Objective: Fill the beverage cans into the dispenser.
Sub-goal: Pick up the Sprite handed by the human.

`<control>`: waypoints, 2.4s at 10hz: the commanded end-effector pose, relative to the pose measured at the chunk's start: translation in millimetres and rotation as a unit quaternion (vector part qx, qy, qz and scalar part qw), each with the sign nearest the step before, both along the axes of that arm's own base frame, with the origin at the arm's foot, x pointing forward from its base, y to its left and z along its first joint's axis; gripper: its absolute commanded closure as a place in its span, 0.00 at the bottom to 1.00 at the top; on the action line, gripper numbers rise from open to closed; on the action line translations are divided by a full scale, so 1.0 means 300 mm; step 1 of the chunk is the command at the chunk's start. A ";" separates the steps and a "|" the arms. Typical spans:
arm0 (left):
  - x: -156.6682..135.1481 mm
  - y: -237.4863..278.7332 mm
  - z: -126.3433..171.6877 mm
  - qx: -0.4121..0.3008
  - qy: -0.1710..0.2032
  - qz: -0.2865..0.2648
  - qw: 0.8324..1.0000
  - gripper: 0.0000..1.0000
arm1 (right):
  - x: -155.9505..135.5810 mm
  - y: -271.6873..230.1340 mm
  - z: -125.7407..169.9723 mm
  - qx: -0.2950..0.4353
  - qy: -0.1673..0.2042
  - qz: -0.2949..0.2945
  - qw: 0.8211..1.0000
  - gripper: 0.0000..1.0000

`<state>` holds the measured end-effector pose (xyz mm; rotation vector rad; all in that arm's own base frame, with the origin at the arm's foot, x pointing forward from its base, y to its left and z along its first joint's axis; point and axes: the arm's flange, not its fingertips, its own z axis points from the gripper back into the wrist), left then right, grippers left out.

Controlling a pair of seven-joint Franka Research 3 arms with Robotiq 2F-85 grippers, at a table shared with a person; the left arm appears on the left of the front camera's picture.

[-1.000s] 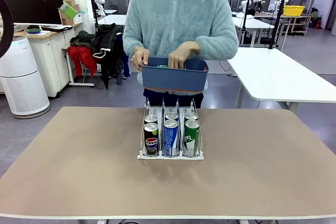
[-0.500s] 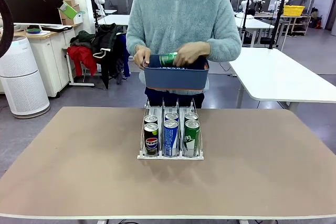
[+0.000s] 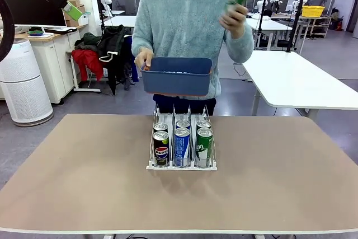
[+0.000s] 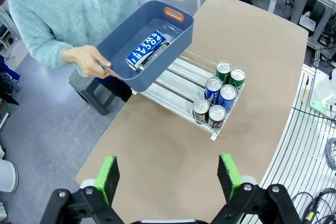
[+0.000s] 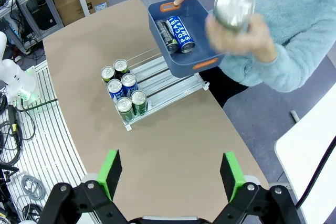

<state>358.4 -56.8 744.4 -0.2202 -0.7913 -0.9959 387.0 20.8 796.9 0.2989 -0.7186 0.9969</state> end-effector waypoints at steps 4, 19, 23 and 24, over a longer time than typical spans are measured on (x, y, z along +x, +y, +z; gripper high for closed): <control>0.004 0.002 0.000 -0.003 -0.004 0.000 1.000 0.00 | -0.003 -0.001 -0.002 0.002 0.001 0.003 1.000 0.00; 0.004 0.002 0.000 -0.003 -0.004 0.000 1.000 0.00 | -0.003 -0.001 -0.002 0.002 0.001 0.003 1.000 0.00; 0.004 0.002 0.000 -0.003 -0.004 0.000 1.000 0.00 | -0.003 -0.001 -0.002 0.002 0.001 0.003 1.000 0.00; 0.004 0.002 0.000 -0.003 -0.004 0.000 1.000 0.00 | -0.003 -0.001 -0.002 0.002 0.001 0.003 1.000 0.00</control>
